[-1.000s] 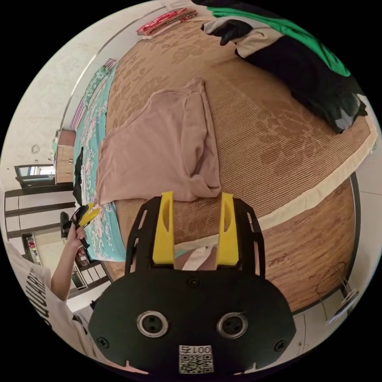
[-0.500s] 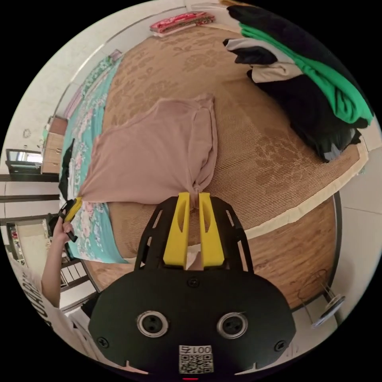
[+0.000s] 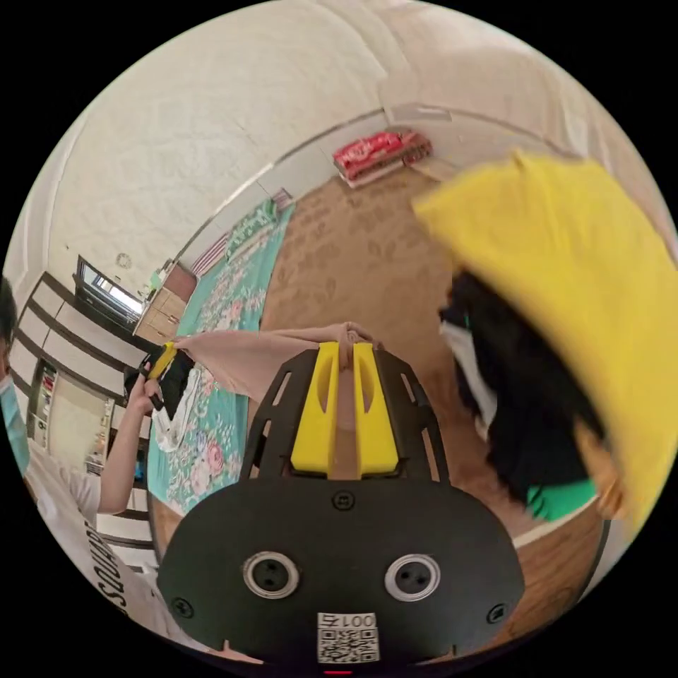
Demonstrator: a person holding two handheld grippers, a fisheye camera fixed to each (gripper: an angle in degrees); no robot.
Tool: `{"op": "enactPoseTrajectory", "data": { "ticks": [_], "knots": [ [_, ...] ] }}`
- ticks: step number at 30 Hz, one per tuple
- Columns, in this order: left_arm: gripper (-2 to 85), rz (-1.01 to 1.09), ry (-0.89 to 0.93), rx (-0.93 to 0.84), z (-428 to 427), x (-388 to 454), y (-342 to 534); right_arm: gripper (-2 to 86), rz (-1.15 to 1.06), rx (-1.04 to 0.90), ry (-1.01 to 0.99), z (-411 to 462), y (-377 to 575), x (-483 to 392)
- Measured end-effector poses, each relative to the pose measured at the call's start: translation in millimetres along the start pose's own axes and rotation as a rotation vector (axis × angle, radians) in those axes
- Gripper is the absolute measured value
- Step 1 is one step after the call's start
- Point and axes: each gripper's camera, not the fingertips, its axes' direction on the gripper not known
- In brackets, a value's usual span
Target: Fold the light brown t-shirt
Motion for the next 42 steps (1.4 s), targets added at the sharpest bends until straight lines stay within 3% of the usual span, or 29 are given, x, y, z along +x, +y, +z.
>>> {"op": "enactPoseTrajectory", "data": {
  "ticks": [4,9,14,19,21,25,29,34,36,38,40,42],
  "knots": [
    [-1.0,0.036,0.025,0.031,19,39,-11,1.6,-0.102,0.075,0.039,-35,-48,-24],
    [-1.0,0.08,-0.02,0.001,35,47,23,1.3,-0.125,0.043,0.056,-41,-38,-21],
    [-1.0,0.047,-0.111,-0.058,48,4,78,1.3,-0.083,-0.092,-0.006,-4,26,9],
    [-1.0,-0.118,-0.37,-0.209,40,-59,147,1.3,0.111,-0.373,-0.056,58,149,35],
    [-1.0,-0.195,-0.4,-0.232,32,-78,172,1.2,0.188,-0.406,-0.114,62,173,37],
    [-0.7,-0.161,-0.43,-0.325,44,-81,189,1.1,0.265,-0.421,-0.155,52,202,21],
    [1.6,-0.193,-0.466,-0.428,77,-85,208,1.3,0.212,-0.521,-0.149,62,221,-8],
    [5.6,-0.196,-0.646,-0.355,95,-63,251,2.6,0.074,-0.661,-0.109,61,233,-36],
    [4.9,-0.036,-0.966,-0.391,113,-27,285,3.6,0.053,-0.619,-0.179,50,211,-34],
    [4.5,0.188,-1.131,-0.472,146,13,321,5.6,-0.026,-0.553,-0.143,43,176,-28],
    [5.0,0.498,-1.162,-0.603,198,62,373,8.7,-0.186,-0.502,-0.013,53,129,-20],
    [7.2,0.88,-1.065,-0.79,280,126,461,11.8,-0.272,-0.484,0.052,72,102,-13]
  ]
}}
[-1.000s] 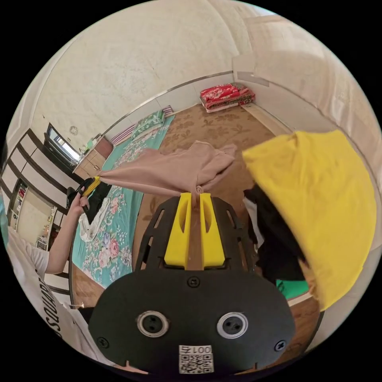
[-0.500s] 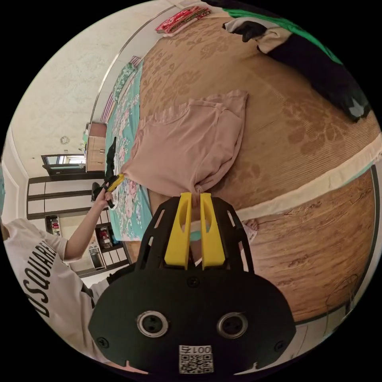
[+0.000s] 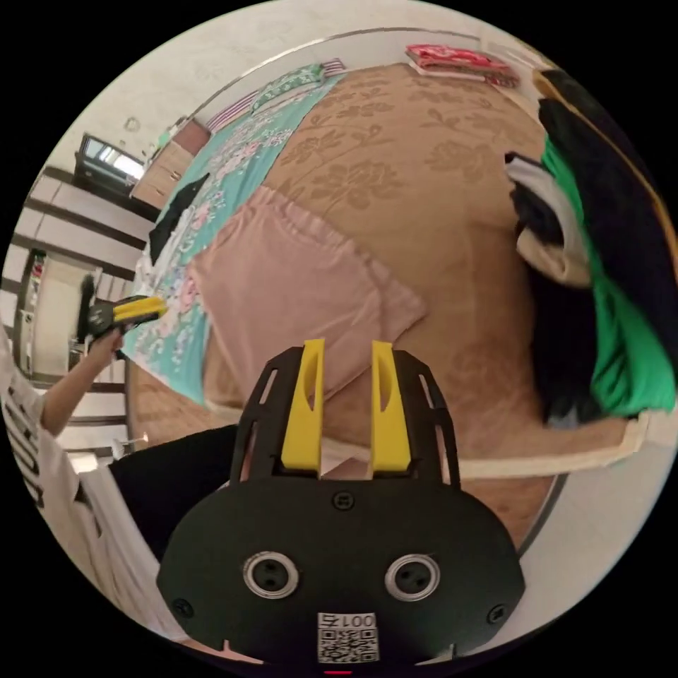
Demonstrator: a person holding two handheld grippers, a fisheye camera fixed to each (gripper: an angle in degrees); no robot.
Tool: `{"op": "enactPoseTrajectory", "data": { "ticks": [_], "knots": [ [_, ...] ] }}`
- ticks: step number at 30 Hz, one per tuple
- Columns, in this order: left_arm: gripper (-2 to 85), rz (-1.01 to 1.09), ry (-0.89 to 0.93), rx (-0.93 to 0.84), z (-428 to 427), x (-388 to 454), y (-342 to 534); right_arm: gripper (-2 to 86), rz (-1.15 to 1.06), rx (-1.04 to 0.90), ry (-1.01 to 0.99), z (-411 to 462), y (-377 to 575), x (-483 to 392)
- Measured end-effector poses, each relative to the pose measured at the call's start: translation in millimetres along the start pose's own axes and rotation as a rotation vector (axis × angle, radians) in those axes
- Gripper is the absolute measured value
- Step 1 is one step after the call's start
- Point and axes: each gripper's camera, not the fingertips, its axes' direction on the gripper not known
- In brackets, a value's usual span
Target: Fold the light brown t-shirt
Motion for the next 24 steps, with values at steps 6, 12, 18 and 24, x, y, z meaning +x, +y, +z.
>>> {"op": "enactPoseTrajectory", "data": {
  "ticks": [6,12,18,24],
  "knots": [
    [9.0,0.496,-0.009,0.158,-16,240,-60,14.8,-0.085,-0.096,-0.023,60,-54,31],
    [10.3,0.677,-0.195,0.055,38,354,-60,8.3,-0.167,-0.144,0.121,88,-57,13],
    [8.6,0.74,-0.261,0.099,57,418,-69,2.4,-0.163,-0.146,0.11,93,-54,13],
    [1.4,0.835,-0.248,0.076,75,470,-70,1.4,-0.125,-0.155,0.041,88,-43,34]
  ]
}}
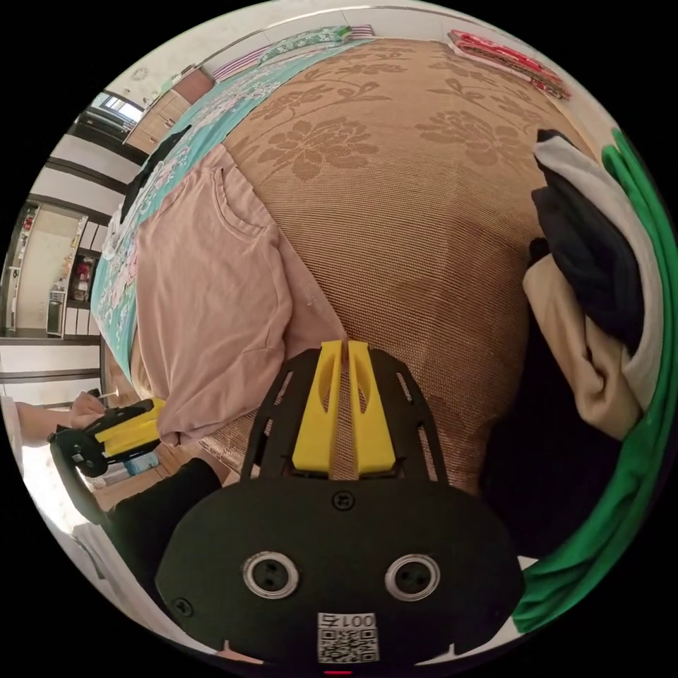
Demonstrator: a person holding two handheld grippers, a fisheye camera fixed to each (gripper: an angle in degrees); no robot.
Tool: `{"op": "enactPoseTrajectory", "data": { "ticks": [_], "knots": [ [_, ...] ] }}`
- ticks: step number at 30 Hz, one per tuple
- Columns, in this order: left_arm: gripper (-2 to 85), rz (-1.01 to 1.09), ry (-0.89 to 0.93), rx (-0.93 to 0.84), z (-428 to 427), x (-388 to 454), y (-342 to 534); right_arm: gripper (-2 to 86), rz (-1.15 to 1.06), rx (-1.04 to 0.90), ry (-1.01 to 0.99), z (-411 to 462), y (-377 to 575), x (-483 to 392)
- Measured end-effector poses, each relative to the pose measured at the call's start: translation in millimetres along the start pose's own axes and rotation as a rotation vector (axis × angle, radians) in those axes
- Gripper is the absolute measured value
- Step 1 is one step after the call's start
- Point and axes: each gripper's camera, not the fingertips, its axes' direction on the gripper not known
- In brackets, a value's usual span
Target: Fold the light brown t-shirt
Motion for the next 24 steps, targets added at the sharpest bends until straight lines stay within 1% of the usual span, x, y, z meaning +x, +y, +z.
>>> {"op": "enactPoseTrajectory", "data": {
  "ticks": [2,4,6,8,10,14,17,20,22,23,24],
  "knots": [
    [-0.5,0.018,-0.026,0.032,-4,9,-7,1.4,0.018,0.004,-0.018,-2,7,6],
    [-1.2,0.028,-0.005,0.06,-9,14,-17,1.4,0.048,0.011,-0.018,-7,18,12],
    [-1.5,0.006,0.072,0.13,-17,18,-31,1.6,0.076,0.008,0.009,-10,28,16],
    [-1.6,-0.015,0.124,0.161,-18,23,-43,1.9,0.082,-0.02,0.05,-4,38,18],
    [-1.6,-0.031,0.136,0.15,-12,32,-57,2.6,0.062,-0.062,0.01,11,49,18],
    [-1.6,-0.087,0.158,0.145,-2,47,-73,4.9,0.092,-0.012,0.037,3,86,2],
    [-1.6,-0.144,0.204,0.15,0,50,-76,9.5,0.136,0.015,-0.023,-4,136,-21],
    [-1.6,-0.148,0.209,0.156,2,57,-81,9.3,0.228,0.014,-0.278,5,191,-37],
    [-1.6,-0.134,0.211,0.154,4,64,-84,7.8,0.282,0.123,-0.53,9,228,-43],
    [-1.6,-0.123,0.21,0.155,5,69,-87,7.5,0.27,0.173,-0.582,7,235,-45],
    [-1.6,-0.112,0.209,0.155,7,74,-89,7.7,0.217,0.253,-0.675,5,245,-48]
  ]
}}
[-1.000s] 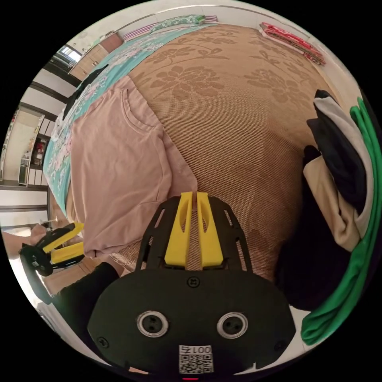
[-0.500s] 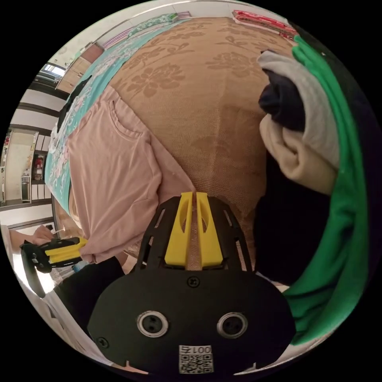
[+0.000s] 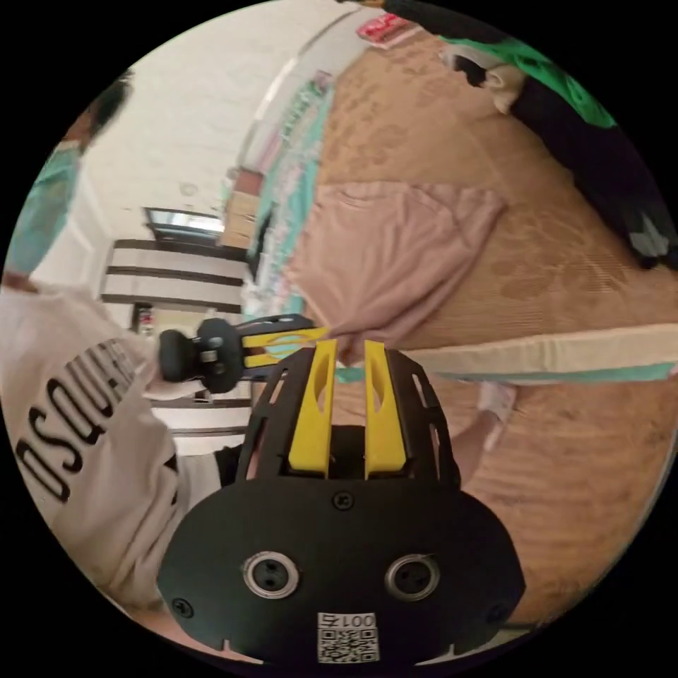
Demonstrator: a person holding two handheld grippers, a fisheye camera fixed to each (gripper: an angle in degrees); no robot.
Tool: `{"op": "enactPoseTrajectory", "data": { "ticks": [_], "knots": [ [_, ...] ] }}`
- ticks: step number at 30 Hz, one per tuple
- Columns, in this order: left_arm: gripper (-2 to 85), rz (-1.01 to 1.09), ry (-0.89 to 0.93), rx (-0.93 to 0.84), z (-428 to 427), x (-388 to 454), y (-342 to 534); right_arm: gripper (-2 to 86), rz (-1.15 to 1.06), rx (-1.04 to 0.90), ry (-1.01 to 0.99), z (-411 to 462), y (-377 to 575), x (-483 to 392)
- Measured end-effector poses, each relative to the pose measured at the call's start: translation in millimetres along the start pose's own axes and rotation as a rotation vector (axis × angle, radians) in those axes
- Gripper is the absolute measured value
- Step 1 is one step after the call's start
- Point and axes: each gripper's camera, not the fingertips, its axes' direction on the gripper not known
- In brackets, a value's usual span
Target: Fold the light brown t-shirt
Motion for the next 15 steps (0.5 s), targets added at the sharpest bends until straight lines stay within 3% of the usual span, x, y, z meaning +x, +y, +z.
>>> {"op": "enactPoseTrajectory", "data": {
  "ticks": [2,10,15],
  "knots": [
    [-1.6,0.023,-0.004,-0.001,5,9,-2,8.2,-0.07,-0.031,-0.08,7,4,1],
    [-1.5,0.069,-0.021,0.001,23,44,-11,3.7,-0.274,-0.298,0.051,65,13,13],
    [0.1,0.068,-0.017,-0.014,36,67,-19,1.2,-0.22,-0.252,0.004,64,36,28]
  ]
}}
